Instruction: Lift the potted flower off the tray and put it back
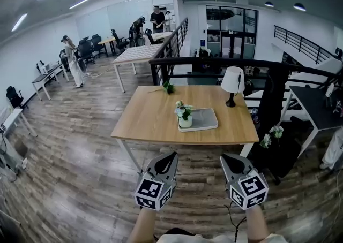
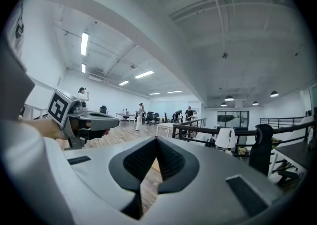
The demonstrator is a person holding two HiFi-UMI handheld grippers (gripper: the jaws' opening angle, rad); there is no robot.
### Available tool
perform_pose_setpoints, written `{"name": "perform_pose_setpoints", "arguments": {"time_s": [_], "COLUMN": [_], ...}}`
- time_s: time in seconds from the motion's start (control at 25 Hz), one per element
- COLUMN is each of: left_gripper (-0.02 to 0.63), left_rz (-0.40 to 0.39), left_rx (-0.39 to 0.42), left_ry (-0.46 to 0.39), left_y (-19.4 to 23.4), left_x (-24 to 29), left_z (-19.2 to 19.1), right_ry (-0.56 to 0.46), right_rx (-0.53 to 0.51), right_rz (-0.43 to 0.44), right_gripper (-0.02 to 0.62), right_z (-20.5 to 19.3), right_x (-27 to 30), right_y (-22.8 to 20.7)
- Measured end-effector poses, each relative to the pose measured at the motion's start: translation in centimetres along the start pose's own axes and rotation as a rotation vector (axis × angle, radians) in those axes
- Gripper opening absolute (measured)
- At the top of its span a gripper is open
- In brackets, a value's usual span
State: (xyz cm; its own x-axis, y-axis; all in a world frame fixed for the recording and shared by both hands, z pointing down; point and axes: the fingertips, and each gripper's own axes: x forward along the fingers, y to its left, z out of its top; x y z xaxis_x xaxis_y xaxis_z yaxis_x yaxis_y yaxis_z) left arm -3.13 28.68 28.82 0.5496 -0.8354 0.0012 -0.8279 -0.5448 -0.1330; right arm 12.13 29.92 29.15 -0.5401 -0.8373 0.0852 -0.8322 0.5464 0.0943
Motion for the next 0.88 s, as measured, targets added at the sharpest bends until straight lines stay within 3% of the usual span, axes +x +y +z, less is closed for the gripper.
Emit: {"name": "perform_pose_setpoints", "arguments": {"time_s": [0.52, 0.88], "left_gripper": [0.011, 0.011], "left_rz": [0.009, 0.032], "left_rx": [-0.004, -0.007], "left_ry": [0.015, -0.005], "left_y": [-0.7, 5.3], "left_x": [5.4, 11.3], "left_z": [-1.2, -2.0], "right_ry": [0.030, 0.027], "right_rx": [0.030, 0.011], "right_rz": [0.021, 0.030], "right_gripper": [0.018, 0.018], "right_z": [-1.3, -0.9], "right_x": [2.1, 9.7], "right_y": [-4.8, -8.1]}}
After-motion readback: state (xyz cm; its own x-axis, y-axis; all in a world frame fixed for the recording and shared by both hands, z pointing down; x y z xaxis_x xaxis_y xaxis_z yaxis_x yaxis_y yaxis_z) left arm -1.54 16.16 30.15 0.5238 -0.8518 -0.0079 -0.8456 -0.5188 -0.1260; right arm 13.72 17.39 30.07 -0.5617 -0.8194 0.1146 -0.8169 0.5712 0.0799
